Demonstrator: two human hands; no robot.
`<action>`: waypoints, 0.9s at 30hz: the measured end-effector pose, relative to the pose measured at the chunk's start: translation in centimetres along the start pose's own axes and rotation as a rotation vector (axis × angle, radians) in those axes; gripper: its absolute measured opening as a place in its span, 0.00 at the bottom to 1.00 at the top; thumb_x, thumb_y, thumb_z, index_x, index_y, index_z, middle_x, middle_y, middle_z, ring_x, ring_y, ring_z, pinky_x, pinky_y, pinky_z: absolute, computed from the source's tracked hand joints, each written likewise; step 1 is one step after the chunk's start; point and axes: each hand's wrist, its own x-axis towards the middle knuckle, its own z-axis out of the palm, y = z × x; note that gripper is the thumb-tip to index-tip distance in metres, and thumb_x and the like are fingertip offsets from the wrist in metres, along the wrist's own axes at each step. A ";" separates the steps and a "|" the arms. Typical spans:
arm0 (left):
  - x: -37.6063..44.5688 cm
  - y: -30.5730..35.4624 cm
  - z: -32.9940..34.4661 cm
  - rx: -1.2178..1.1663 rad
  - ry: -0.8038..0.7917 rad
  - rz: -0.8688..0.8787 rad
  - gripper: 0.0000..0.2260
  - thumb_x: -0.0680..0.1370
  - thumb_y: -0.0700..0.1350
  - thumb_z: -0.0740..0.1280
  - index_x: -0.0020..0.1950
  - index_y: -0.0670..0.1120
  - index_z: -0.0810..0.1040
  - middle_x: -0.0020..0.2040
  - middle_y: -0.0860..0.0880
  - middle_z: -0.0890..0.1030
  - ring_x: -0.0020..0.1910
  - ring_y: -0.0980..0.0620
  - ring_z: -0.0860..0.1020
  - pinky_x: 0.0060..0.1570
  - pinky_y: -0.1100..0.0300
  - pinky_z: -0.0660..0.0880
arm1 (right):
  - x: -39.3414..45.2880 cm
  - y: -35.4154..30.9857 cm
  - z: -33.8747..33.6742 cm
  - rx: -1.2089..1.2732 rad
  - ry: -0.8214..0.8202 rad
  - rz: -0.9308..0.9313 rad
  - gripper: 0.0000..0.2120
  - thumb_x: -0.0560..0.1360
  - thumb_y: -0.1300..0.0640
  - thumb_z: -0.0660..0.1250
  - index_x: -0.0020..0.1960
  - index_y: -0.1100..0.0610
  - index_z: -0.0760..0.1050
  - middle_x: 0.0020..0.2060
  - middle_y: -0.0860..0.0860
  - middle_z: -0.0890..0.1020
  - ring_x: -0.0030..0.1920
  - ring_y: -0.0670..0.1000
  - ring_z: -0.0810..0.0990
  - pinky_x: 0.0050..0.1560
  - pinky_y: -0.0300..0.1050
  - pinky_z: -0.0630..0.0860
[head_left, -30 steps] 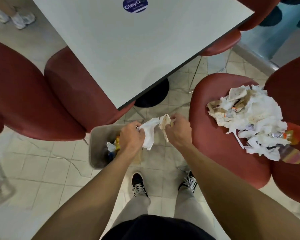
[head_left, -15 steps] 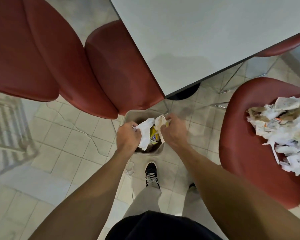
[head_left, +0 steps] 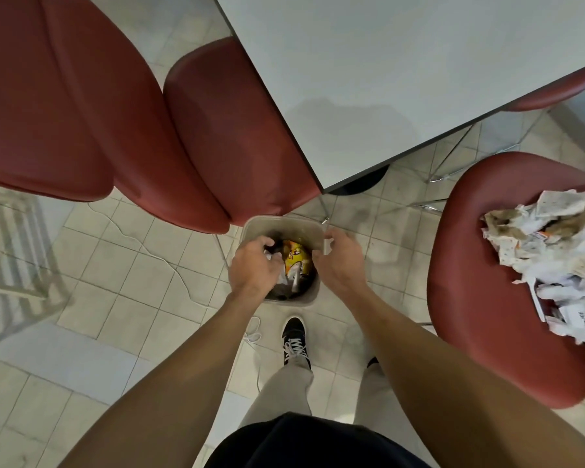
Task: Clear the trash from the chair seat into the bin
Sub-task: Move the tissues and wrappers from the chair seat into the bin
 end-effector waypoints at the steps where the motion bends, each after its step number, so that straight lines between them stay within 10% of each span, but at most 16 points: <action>1: 0.0 0.3 0.2 0.003 -0.009 0.002 0.11 0.74 0.48 0.69 0.56 0.53 0.79 0.54 0.50 0.82 0.53 0.47 0.79 0.50 0.56 0.74 | 0.0 0.3 -0.3 0.002 0.004 0.008 0.20 0.74 0.57 0.68 0.65 0.54 0.72 0.61 0.53 0.75 0.57 0.52 0.76 0.52 0.42 0.70; 27: -5.4 26.6 20.7 0.195 -0.295 0.410 0.12 0.75 0.47 0.69 0.58 0.53 0.78 0.57 0.50 0.79 0.55 0.49 0.78 0.55 0.51 0.77 | 5.0 23.2 -23.8 0.164 0.242 0.302 0.20 0.74 0.56 0.66 0.65 0.54 0.71 0.60 0.55 0.71 0.56 0.58 0.76 0.57 0.50 0.73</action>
